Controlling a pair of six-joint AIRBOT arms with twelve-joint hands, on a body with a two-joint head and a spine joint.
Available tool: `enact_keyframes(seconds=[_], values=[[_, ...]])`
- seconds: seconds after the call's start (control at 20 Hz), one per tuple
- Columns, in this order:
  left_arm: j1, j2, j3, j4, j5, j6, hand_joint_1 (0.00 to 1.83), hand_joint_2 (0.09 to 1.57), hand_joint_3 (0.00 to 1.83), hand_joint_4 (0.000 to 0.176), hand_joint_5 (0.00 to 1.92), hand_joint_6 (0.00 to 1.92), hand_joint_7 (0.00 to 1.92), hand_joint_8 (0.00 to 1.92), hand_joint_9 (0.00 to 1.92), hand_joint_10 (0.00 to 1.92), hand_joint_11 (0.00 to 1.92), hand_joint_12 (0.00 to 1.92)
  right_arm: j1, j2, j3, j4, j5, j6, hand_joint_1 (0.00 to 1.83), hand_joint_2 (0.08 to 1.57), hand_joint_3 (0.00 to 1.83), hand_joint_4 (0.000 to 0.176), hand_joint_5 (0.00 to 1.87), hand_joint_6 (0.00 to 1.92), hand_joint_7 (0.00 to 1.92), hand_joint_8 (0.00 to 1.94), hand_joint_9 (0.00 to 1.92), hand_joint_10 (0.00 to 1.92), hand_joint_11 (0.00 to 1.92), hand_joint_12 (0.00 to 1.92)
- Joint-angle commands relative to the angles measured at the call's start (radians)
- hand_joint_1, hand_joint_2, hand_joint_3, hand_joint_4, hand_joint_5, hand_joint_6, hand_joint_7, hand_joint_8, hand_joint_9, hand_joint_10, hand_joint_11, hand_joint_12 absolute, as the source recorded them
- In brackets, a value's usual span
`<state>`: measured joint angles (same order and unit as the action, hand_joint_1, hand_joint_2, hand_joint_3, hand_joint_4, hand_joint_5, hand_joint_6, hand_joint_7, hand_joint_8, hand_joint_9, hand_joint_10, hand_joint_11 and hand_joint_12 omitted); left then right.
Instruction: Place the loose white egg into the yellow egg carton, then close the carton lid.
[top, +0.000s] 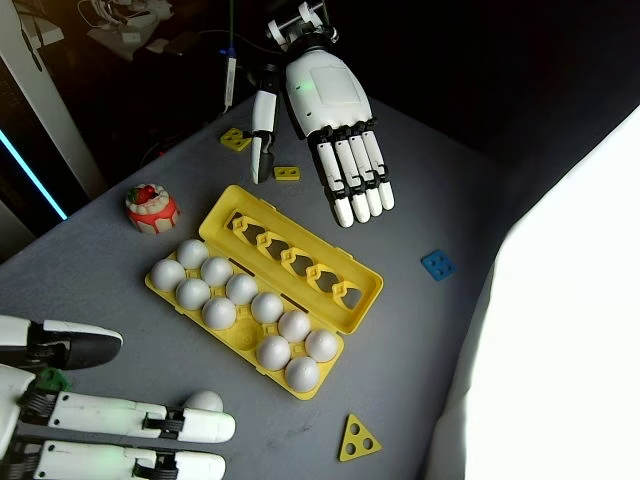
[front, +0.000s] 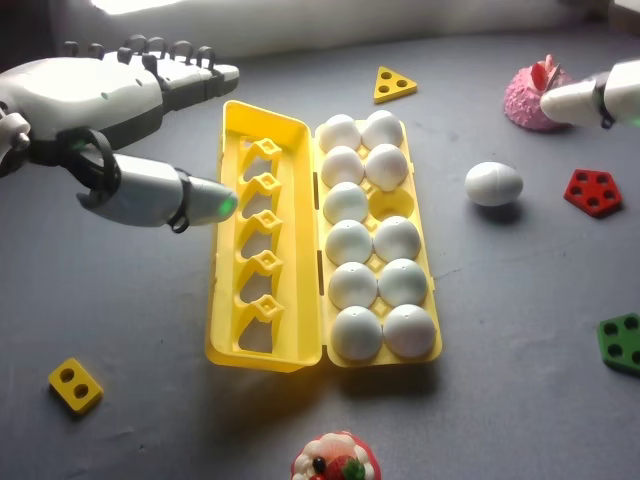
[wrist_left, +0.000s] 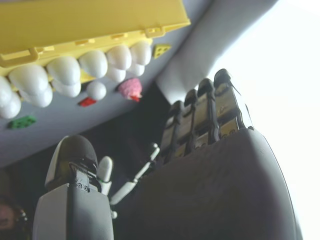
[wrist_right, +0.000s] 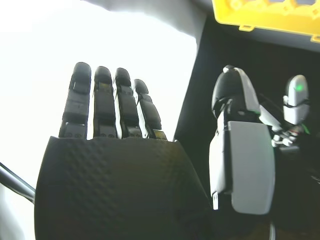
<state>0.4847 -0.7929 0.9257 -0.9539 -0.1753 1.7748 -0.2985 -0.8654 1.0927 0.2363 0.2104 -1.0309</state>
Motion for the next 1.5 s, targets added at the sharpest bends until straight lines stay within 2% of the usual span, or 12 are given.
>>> enact_keyframes(seconds=[0.0, 0.05, 0.15, 0.3, 0.45, 0.5, 0.85, 0.9, 1.1, 1.2, 1.4, 1.45], values=[[-0.016, 0.003, 0.005, 0.010, -0.054, -0.001, 0.34, 1.17, 0.00, 0.007, 0.00, 0.00, 0.00, 0.00, 0.00, 0.00, 0.00, 0.00, 0.002, 0.000, 0.009, 0.004, 0.118, -0.002, 0.74, 1.16, 0.00, 0.000, 0.01, 0.00, 0.03, 0.00, 0.01, 0.00, 0.04, 0.03], [-0.019, 0.003, 0.009, 0.005, -0.038, -0.001, 0.33, 1.17, 0.00, 0.010, 0.00, 0.00, 0.00, 0.00, 0.00, 0.00, 0.00, 0.00, -0.003, -0.011, 0.019, 0.007, 0.117, -0.003, 0.78, 1.15, 0.00, 0.000, 0.03, 0.00, 0.04, 0.01, 0.03, 0.00, 0.01, 0.18], [-0.024, 0.002, 0.022, 0.001, -0.002, -0.003, 0.32, 1.17, 0.00, 0.008, 0.00, 0.00, 0.00, 0.00, 0.00, 0.00, 0.00, 0.00, -0.013, -0.035, 0.039, 0.014, 0.112, -0.003, 0.83, 1.15, 0.00, 0.000, 0.10, 0.02, 0.08, 0.01, 0.04, 0.01, 0.00, 0.21], [-0.031, -0.003, 0.049, 0.002, 0.041, -0.041, 0.23, 1.18, 0.00, 0.008, 0.00, 0.00, 0.00, 0.00, 0.00, 0.00, 0.00, 0.00, -0.046, -0.103, 0.099, 0.028, 0.080, -0.004, 0.81, 1.15, 0.00, 0.000, 0.27, 0.07, 0.11, 0.00, 0.04, 0.00, 0.00, 0.46], [-0.040, -0.008, 0.062, 0.002, 0.044, -0.044, 0.33, 1.18, 0.00, 0.010, 0.00, 0.00, 0.00, 0.00, 0.00, 0.00, 0.00, 0.00, -0.063, -0.161, 0.157, 0.057, 0.046, -0.004, 0.82, 1.15, 0.00, 0.000, 0.29, 0.07, 0.12, 0.00, 0.05, 0.00, 0.00, 0.41], [-0.046, -0.015, 0.073, 0.002, 0.056, -0.049, 0.35, 1.18, 0.00, 0.008, 0.00, 0.00, 0.00, 0.00, 0.00, 0.00, 0.00, 0.00, -0.067, -0.182, 0.179, 0.069, 0.037, -0.004, 0.83, 1.15, 0.00, 0.000, 0.32, 0.08, 0.15, 0.01, 0.08, 0.02, 0.00, 0.50], [-0.059, -0.018, 0.079, 0.002, 0.029, -0.042, 0.33, 1.18, 0.00, 0.000, 0.00, 0.00, 0.00, 0.00, 0.00, 0.00, 0.00, 0.00, -0.102, -0.278, 0.254, 0.070, 0.045, -0.023, 0.80, 1.14, 0.00, 0.000, 0.36, 0.07, 0.08, 0.00, 0.02, 0.00, 0.00, 0.57], [-0.059, -0.016, 0.076, 0.002, 0.019, -0.035, 0.32, 1.18, 0.00, 0.000, 0.00, 0.00, 0.00, 0.00, 0.00, 0.00, 0.00, 0.00, -0.104, -0.286, 0.259, 0.070, 0.046, -0.027, 0.81, 1.15, 0.00, 0.000, 0.37, 0.07, 0.07, 0.00, 0.00, 0.00, 0.00, 0.44], [-0.061, 0.002, 0.071, 0.002, -0.014, -0.031, 0.29, 1.18, 0.00, 0.004, 0.00, 0.00, 0.00, 0.00, 0.00, 0.00, 0.00, 0.00, -0.118, -0.321, 0.276, 0.070, 0.064, -0.045, 0.84, 1.14, 0.00, 0.000, 0.39, 0.07, 0.07, 0.00, 0.01, 0.00, 0.00, 0.41], [-0.081, -0.001, 0.076, 0.002, -0.016, -0.027, 0.30, 1.19, 0.00, 0.000, 0.00, 0.00, 0.00, 0.00, 0.00, 0.00, 0.00, 0.00, -0.120, -0.340, 0.291, 0.070, 0.066, -0.045, 0.85, 1.15, 0.00, 0.000, 0.37, 0.05, 0.05, 0.00, 0.00, 0.00, 0.00, 0.17], [-0.089, -0.009, 0.087, 0.002, 0.000, 0.005, 0.33, 1.18, 0.00, 0.000, 0.00, 0.00, 0.00, 0.00, 0.00, 0.00, 0.00, 0.00, -0.153, -0.352, 0.300, 0.070, 0.066, -0.045, 0.83, 1.16, 0.00, 0.000, 0.37, 0.04, 0.05, 0.00, 0.00, 0.00, 0.00, 0.16], [-0.082, -0.009, 0.091, 0.002, 0.003, -0.008, 0.36, 1.18, 0.00, 0.000, 0.00, 0.00, 0.00, 0.00, 0.00, 0.00, 0.00, 0.00, -0.159, -0.355, 0.300, 0.070, 0.066, -0.045, 0.84, 1.15, 0.00, 0.000, 0.33, 0.02, 0.01, 0.00, 0.00, 0.00, 0.00, 0.02]])
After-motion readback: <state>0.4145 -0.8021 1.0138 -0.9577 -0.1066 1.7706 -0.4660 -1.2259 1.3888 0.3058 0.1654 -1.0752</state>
